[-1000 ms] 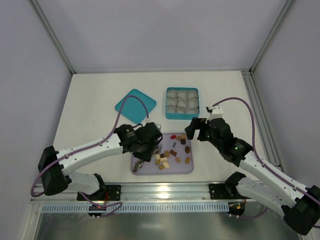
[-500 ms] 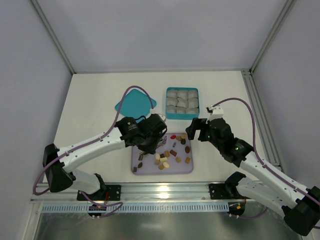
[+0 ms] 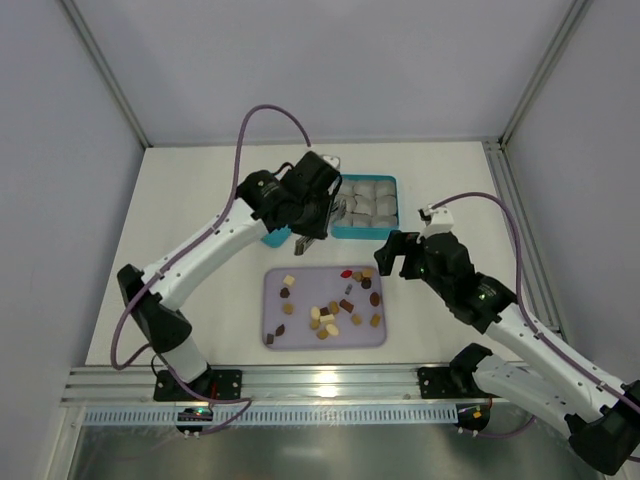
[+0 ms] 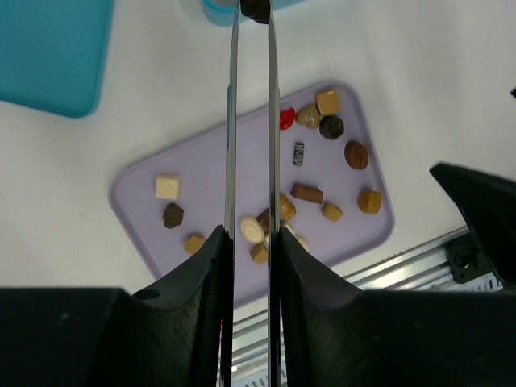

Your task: Pack the chocolate

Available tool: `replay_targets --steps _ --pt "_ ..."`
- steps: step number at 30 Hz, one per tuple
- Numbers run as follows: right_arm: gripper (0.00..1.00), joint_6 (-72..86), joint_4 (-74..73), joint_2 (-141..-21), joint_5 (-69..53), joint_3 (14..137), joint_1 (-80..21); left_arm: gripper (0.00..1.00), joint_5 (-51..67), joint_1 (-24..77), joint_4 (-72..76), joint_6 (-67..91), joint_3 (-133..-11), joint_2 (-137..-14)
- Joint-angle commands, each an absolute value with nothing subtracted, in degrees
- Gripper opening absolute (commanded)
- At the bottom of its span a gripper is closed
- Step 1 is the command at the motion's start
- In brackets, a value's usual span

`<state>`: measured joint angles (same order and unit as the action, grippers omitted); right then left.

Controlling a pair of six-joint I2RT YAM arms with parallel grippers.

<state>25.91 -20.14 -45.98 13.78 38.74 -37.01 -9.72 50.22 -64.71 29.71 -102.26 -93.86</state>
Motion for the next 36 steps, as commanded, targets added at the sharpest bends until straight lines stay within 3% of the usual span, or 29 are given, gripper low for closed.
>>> replay_targets --steps 1,13,30,36 --pt "1.00 26.9 -21.1 -45.1 13.9 42.4 -37.0 0.18 -10.7 46.2 -63.8 25.6 -111.7 -99.6" --pt "1.00 26.6 -26.2 -44.5 13.1 45.8 -36.9 0.19 -10.7 39.4 -61.7 21.0 -134.9 -121.5" --pt "1.00 27.0 -26.6 -43.2 12.0 44.4 -36.9 0.21 -10.5 38.6 -55.9 21.9 -134.0 -129.1" --pt "1.00 26.9 -26.7 -43.2 12.0 44.1 -36.8 0.27 -11.6 38.5 -55.1 22.6 -133.8 -129.6"
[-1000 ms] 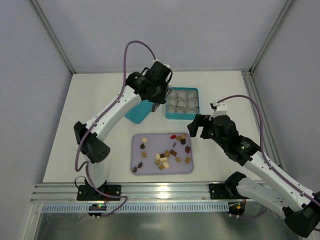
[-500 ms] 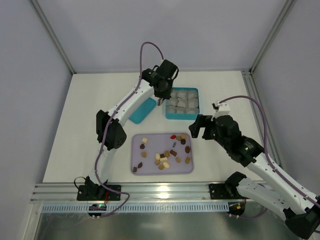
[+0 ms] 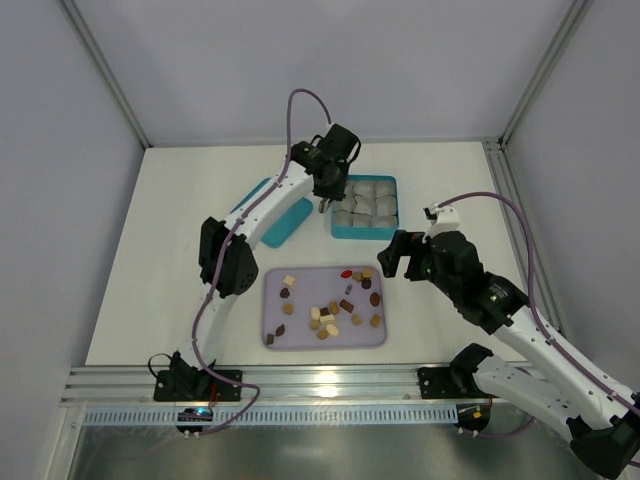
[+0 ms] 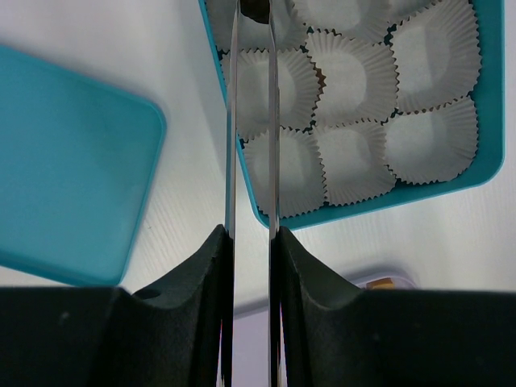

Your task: Pack the chocolate

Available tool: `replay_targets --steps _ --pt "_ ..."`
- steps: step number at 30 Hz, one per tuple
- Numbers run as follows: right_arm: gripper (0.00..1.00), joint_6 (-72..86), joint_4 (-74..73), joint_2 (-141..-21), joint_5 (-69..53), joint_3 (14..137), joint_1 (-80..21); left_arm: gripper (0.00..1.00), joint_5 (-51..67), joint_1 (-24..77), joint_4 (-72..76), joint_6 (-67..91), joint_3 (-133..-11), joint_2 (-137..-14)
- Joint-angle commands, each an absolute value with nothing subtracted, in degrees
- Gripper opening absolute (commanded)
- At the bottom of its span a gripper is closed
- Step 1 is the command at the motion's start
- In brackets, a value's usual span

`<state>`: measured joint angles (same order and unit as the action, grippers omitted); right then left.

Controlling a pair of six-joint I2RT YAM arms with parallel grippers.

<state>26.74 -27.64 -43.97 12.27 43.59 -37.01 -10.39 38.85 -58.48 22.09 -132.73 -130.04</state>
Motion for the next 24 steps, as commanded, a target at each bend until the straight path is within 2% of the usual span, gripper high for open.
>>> replay_targets --steps 1,24 --pt "1.00 26.9 -26.7 -43.2 12.0 44.0 -36.9 0.27 -11.5 38.6 -55.0 22.6 -133.8 -129.7" --pt "1.00 27.1 -26.5 -43.1 12.0 43.2 -36.9 0.38 -11.3 38.5 -55.1 22.5 -134.6 -130.2"
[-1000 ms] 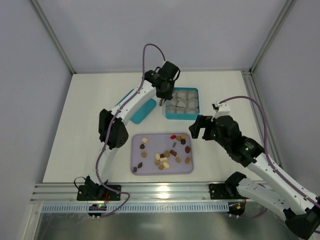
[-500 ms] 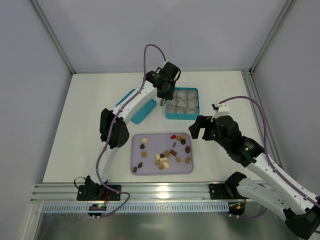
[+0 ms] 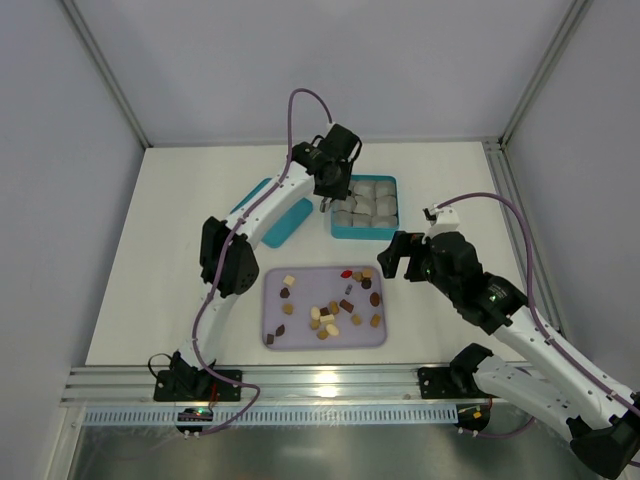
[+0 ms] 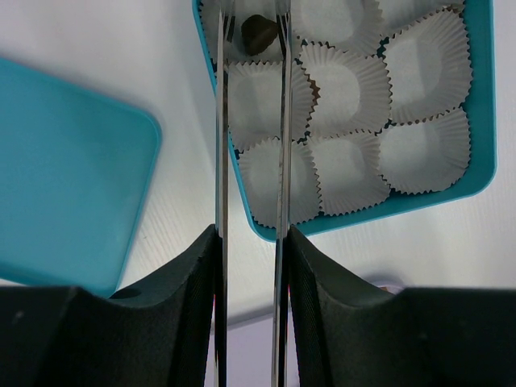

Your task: Pack the chocolate

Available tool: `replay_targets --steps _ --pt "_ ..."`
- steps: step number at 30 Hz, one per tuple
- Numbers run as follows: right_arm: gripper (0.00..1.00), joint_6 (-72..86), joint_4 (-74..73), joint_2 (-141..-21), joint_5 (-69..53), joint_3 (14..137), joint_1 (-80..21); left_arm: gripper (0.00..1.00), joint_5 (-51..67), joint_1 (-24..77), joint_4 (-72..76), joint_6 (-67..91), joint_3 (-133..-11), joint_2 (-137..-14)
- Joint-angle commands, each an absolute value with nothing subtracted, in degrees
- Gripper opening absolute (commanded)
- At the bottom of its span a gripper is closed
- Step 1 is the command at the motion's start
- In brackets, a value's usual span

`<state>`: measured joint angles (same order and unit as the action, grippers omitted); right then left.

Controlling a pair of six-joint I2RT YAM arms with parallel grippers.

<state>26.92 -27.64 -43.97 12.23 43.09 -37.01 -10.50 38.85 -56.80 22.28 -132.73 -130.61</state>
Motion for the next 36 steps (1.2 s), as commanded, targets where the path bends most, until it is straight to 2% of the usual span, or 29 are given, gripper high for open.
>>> replay_targets --steps 1,10,15,26,36 --pt "1.00 27.1 -26.5 -43.2 12.0 43.2 -36.9 0.37 -11.1 38.6 -55.0 22.3 -134.6 -129.5" --pt "1.00 26.7 -26.5 -43.3 12.6 43.8 -36.9 0.37 -7.8 38.9 -55.6 22.3 -133.2 -122.7" --pt "1.00 26.3 -26.7 -43.3 13.5 43.7 -36.9 0.37 -8.5 41.0 -56.7 21.7 -127.4 -115.3" --pt "1.00 26.0 -26.4 -43.5 14.5 43.2 -36.9 0.37 -12.6 49.8 -59.0 22.6 -105.1 -98.0" --pt "1.00 26.7 -26.4 -42.9 14.6 41.7 -36.8 0.38 -6.8 58.4 -59.2 27.5 -84.5 -83.0"
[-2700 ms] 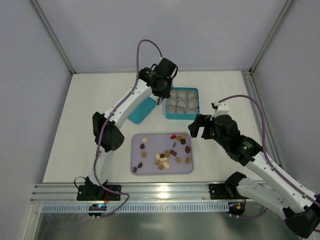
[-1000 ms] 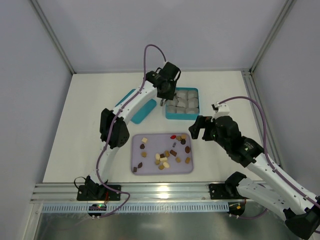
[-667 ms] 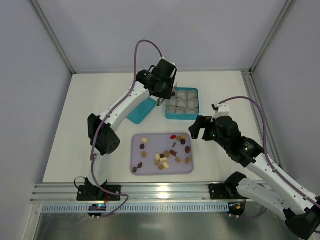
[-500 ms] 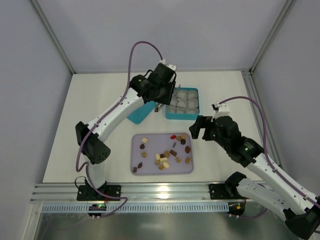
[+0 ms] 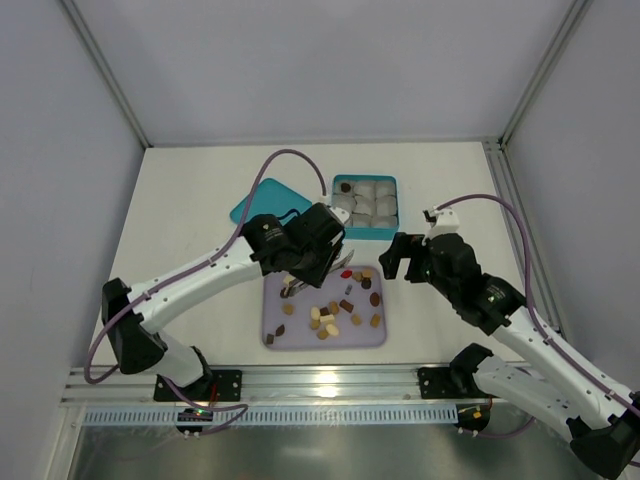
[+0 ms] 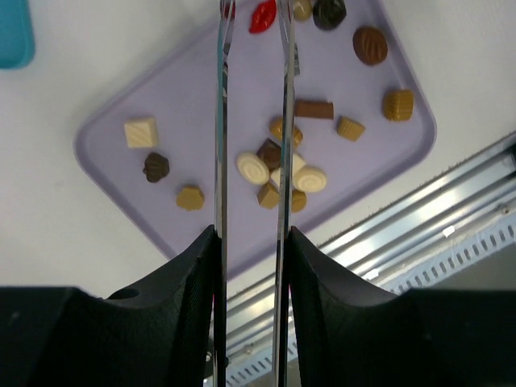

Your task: Pack the chocolate

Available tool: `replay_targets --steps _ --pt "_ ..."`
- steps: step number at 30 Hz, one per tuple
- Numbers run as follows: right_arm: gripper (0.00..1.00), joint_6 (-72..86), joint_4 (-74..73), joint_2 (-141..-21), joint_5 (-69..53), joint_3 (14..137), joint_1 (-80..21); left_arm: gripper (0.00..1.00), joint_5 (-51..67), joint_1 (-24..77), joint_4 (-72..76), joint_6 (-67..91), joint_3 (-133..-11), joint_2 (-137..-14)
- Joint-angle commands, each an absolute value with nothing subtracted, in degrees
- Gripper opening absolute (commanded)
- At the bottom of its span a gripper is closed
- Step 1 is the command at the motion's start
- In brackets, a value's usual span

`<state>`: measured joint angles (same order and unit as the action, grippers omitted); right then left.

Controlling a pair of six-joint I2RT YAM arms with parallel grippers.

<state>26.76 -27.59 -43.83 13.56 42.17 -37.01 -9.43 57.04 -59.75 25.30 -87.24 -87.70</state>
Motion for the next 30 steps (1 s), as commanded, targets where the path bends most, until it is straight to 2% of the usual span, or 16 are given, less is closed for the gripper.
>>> replay_targets --steps 1,12,30 --pt "1.00 26.9 -26.4 -42.7 14.4 41.4 -36.8 0.39 -6.4 59.4 -59.2 28.1 -83.4 -81.5" --pt "1.00 27.6 -27.1 -41.2 15.2 39.8 -36.8 0.39 -5.2 67.8 -58.9 31.4 -75.2 -77.9" --pt "1.00 27.4 -27.5 -40.0 15.1 39.3 -36.8 0.43 -7.8 69.1 -58.4 30.1 -75.1 -83.1"
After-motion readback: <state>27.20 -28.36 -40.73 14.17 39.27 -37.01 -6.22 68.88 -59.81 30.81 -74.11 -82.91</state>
